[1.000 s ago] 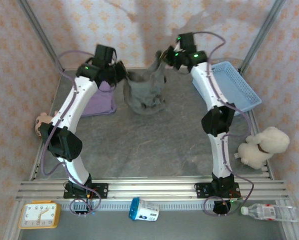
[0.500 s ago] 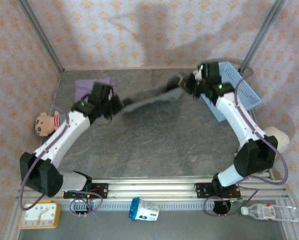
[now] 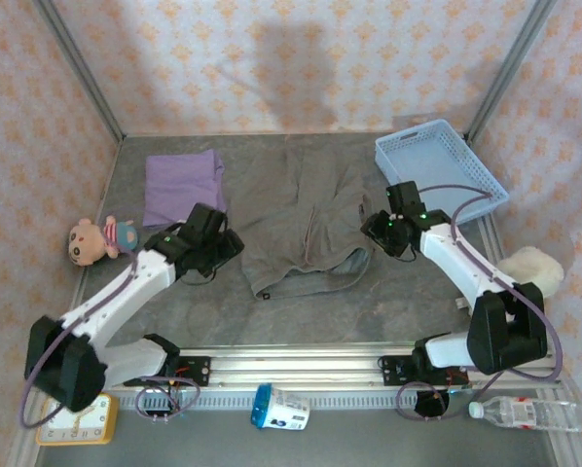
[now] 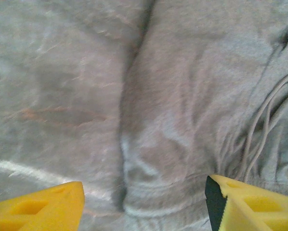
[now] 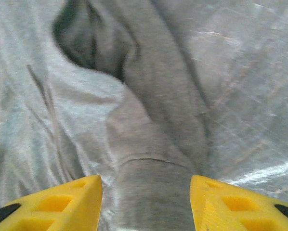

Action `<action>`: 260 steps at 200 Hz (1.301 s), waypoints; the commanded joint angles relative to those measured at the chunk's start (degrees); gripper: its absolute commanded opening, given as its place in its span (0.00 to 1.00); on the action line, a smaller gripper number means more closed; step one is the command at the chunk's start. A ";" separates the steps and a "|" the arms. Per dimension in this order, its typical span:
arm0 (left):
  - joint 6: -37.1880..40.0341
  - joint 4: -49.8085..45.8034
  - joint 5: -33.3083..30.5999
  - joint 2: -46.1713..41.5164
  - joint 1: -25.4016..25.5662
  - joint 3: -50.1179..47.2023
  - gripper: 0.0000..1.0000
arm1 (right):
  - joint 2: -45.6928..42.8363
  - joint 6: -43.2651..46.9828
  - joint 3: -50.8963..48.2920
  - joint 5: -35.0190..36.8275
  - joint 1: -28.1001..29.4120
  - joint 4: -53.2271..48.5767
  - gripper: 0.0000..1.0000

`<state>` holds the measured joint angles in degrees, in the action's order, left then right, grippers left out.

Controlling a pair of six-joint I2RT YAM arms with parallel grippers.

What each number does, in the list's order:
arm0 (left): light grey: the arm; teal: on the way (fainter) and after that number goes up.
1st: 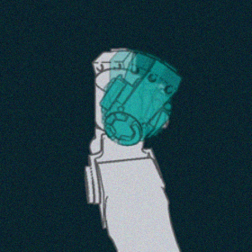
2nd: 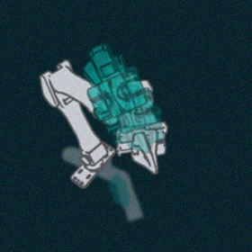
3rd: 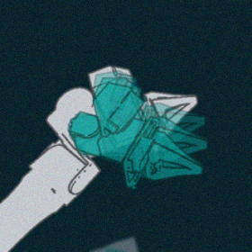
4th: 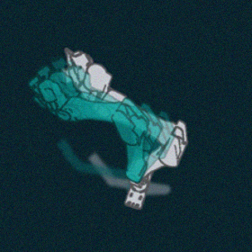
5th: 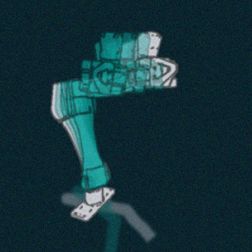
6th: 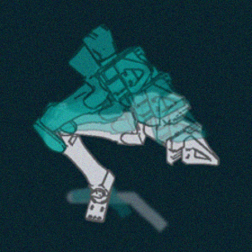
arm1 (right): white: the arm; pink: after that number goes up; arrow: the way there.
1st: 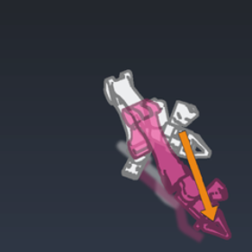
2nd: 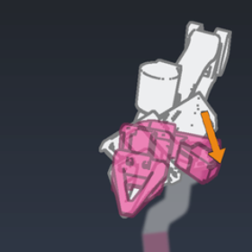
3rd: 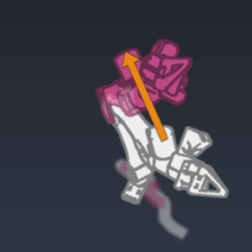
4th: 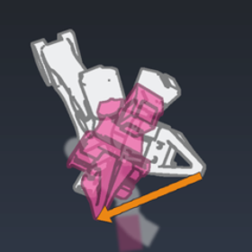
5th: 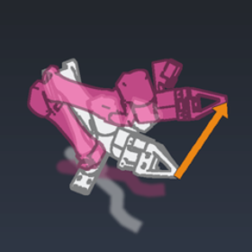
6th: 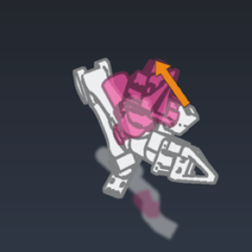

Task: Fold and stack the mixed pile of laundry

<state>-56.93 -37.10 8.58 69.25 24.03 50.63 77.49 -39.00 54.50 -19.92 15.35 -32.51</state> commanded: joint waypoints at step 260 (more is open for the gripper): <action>12.75 -8.86 19.78 39.64 15.19 40.77 0.66 | 23.32 7.81 26.29 5.06 -5.08 -6.43 0.41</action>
<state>-48.29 -37.67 34.92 112.71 44.27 89.30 106.32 -34.61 82.61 -14.57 9.69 -33.65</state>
